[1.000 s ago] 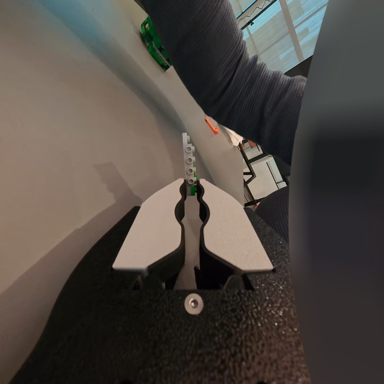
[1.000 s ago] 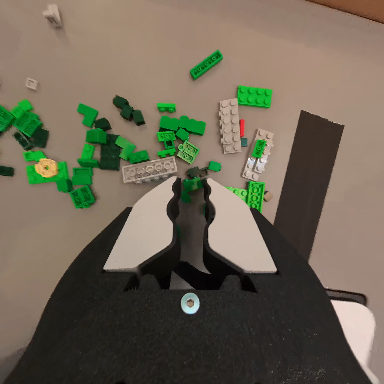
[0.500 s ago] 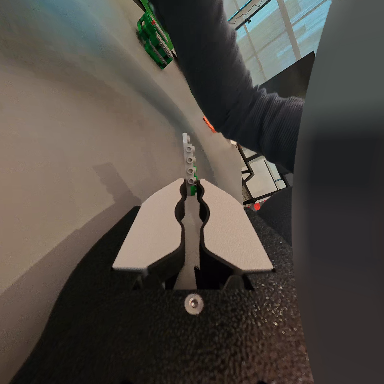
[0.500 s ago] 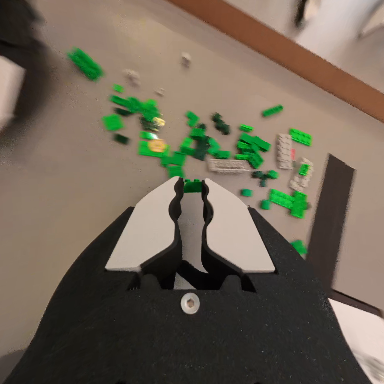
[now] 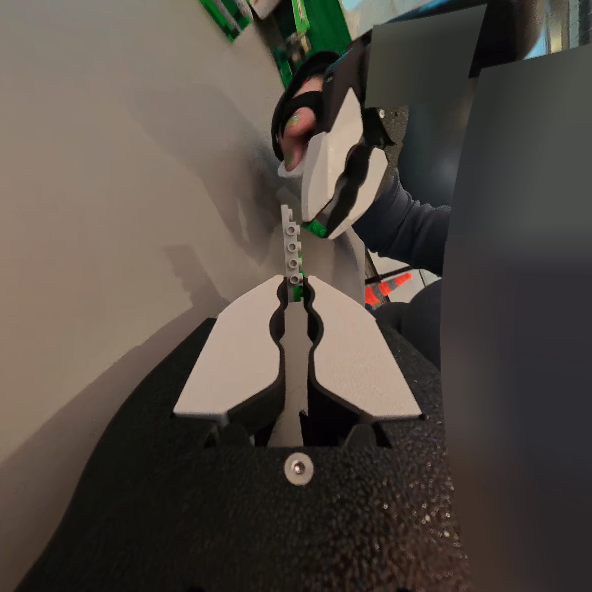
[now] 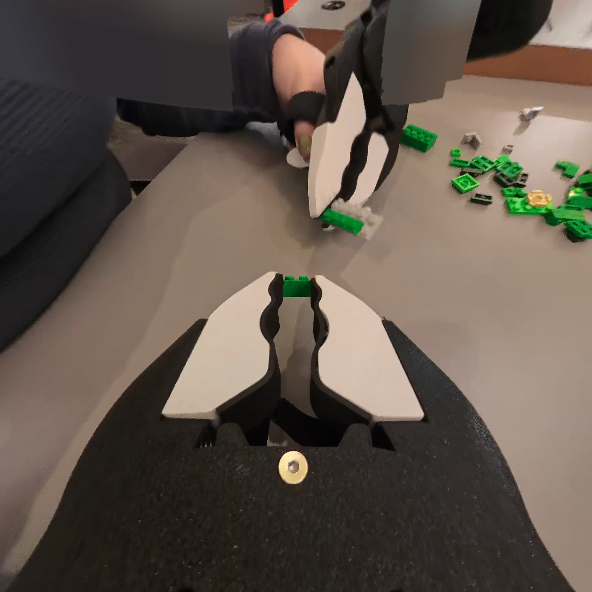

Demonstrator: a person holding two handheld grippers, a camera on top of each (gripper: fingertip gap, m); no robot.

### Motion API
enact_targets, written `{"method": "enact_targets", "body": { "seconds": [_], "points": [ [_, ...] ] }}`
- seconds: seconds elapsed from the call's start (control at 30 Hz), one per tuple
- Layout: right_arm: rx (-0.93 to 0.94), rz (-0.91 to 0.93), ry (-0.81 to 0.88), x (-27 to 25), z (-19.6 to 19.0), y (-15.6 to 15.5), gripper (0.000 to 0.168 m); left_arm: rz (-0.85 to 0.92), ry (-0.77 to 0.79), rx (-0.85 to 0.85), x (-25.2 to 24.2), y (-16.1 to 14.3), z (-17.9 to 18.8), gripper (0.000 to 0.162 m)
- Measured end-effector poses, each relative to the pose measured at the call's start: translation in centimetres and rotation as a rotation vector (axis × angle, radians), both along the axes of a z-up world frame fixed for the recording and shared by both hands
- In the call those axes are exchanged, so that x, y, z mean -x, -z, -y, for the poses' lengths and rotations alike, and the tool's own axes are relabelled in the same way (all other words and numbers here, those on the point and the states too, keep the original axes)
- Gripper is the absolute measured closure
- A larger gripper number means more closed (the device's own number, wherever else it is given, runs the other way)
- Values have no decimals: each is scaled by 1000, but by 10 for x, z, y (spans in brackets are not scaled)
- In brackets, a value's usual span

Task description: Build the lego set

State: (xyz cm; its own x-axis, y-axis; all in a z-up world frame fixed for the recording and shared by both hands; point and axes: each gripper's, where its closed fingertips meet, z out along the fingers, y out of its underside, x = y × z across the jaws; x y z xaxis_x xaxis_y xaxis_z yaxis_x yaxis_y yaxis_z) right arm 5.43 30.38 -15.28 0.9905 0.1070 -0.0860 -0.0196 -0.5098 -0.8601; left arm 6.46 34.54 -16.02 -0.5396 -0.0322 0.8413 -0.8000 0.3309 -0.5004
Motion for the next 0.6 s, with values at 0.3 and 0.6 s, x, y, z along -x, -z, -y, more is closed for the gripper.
{"method": "enact_targets", "body": {
  "seconds": [0.3, 0.6],
  "points": [
    [-158, 155, 220, -2, 3, -17, 153, -18, 5, -160, 0, 7, 9, 128],
    [-489, -50, 299, 13, -6, -57, 153, 652, -169, 105, 8, -64, 26, 113]
  ]
}}
